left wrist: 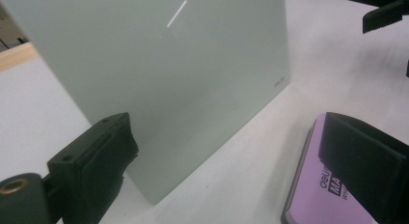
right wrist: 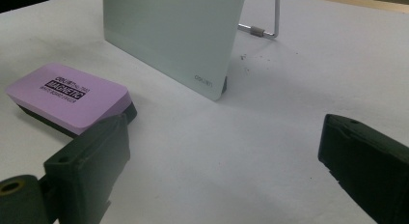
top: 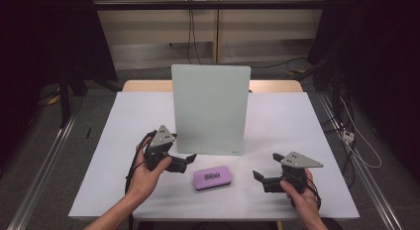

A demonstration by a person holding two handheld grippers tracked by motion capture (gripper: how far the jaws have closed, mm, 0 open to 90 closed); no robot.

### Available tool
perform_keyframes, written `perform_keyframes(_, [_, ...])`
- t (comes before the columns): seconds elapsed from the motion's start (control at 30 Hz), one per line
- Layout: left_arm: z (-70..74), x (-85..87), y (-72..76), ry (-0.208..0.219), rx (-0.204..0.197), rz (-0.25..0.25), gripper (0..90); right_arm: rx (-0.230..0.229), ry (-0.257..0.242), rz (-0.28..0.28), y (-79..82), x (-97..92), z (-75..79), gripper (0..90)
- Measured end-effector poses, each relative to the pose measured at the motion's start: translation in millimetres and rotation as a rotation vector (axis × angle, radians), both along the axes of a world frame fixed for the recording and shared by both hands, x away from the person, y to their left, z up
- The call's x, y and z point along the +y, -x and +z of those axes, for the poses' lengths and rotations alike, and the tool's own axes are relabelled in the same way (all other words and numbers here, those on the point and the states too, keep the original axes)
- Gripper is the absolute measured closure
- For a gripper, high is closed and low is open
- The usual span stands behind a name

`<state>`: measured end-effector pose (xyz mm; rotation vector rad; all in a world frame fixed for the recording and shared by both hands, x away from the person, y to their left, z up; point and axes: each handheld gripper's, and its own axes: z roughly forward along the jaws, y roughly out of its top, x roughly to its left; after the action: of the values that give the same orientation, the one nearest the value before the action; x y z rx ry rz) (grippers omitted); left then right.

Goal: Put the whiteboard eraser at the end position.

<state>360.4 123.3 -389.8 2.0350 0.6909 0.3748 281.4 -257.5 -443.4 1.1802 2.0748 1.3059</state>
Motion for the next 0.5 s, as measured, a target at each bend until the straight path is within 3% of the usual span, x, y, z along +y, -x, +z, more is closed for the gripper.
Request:
perform_keyframes(0.33, [-7.6, 25.1, 11.5, 0.025, 0.007, -0.005, 4.0, 0.002, -0.001, -0.004, 0.2, 0.5, 0.0, 3.8])
perform_keyframes(0.5, [-9.5, 42.7, 18.2, 0.039, 0.007, 0.047, 4.7, 0.003, 0.001, -0.01, -0.2, 0.1, -0.2, 3.8])
